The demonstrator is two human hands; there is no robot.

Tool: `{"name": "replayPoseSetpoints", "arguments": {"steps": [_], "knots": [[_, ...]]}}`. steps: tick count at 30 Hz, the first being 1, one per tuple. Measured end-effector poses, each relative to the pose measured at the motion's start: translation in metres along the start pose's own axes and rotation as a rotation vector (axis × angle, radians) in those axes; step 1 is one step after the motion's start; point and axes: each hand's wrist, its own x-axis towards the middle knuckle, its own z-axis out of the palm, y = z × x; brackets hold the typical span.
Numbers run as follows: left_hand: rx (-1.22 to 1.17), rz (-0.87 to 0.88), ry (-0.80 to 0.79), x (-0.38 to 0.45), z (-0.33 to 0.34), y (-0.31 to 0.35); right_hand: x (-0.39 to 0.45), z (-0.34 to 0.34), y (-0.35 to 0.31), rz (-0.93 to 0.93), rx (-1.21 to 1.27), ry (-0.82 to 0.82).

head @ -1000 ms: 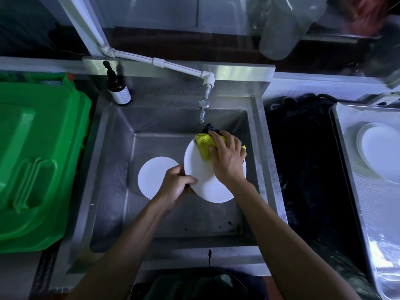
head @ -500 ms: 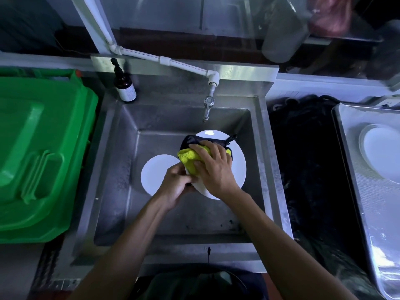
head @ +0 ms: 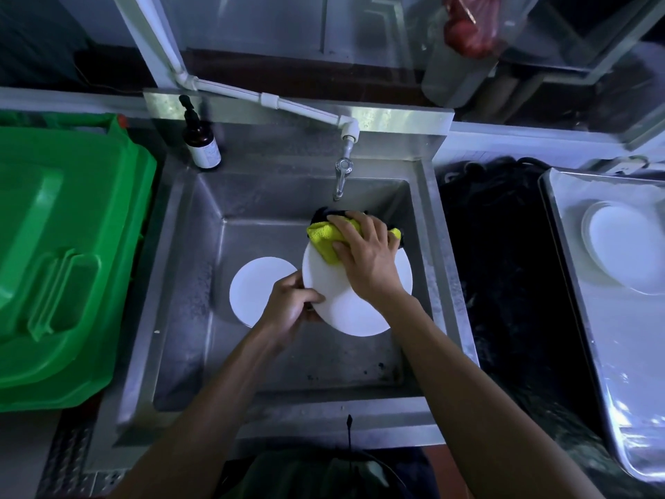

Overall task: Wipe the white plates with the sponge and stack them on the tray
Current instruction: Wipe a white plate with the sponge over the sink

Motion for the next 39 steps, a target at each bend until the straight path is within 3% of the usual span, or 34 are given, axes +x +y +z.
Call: {"name": "replayPoseSetpoints", "arguments": {"steps": [17, 32, 39], "knots": [[-0.138, 0.015, 0.060, 0.007, 0.027, 0.015, -0.025, -0.008, 0.031, 0.311, 0.067, 0.000], [-0.265, -0.011, 0.241, 0.013, 0.034, 0.022, -0.053, 0.012, -0.013, 0.342, 0.123, -0.070], [-0.323, -0.003, 0.272, 0.013, 0.031, 0.022, -0.064, 0.007, -0.017, 0.265, 0.119, -0.072]]}}
